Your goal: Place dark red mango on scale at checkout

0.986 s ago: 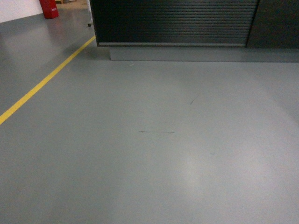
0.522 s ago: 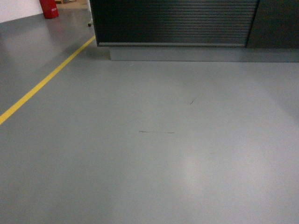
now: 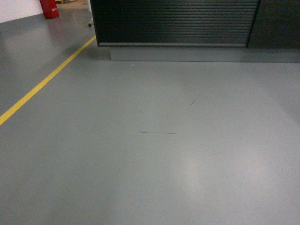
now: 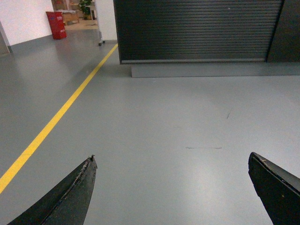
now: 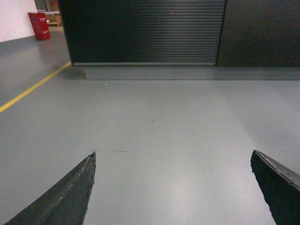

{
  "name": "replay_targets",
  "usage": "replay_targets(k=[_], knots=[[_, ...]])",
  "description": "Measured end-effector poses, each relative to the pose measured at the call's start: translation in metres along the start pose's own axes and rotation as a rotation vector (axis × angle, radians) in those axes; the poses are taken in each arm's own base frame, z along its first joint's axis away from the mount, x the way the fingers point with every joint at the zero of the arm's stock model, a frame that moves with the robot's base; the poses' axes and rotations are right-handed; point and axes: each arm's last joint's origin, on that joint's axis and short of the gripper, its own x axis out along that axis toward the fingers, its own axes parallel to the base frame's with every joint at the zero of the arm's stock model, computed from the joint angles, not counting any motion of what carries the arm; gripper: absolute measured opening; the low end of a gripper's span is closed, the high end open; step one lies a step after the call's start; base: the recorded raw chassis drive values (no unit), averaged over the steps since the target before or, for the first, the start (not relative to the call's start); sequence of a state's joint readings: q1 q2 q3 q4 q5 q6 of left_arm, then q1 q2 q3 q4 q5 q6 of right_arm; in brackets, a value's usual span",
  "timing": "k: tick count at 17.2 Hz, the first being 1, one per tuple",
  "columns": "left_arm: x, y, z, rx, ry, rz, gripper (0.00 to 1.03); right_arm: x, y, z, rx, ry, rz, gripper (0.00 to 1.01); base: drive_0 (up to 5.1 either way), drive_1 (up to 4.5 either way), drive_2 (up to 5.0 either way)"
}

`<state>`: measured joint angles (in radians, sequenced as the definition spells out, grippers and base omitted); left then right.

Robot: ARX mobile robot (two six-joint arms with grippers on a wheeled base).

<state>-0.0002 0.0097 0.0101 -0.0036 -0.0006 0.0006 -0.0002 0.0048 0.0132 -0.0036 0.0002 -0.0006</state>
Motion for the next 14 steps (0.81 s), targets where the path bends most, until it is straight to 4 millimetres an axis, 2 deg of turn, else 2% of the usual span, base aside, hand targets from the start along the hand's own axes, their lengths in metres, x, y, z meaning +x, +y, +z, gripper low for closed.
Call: replay_targets(k=[14], knots=[[0.0000, 0.0000, 0.0000, 0.000, 0.000, 0.000, 0.98, 0.0000, 0.0000, 0.0000, 0.000, 0.000, 0.000, 0.98, 0.0, 0.00, 0.0]])
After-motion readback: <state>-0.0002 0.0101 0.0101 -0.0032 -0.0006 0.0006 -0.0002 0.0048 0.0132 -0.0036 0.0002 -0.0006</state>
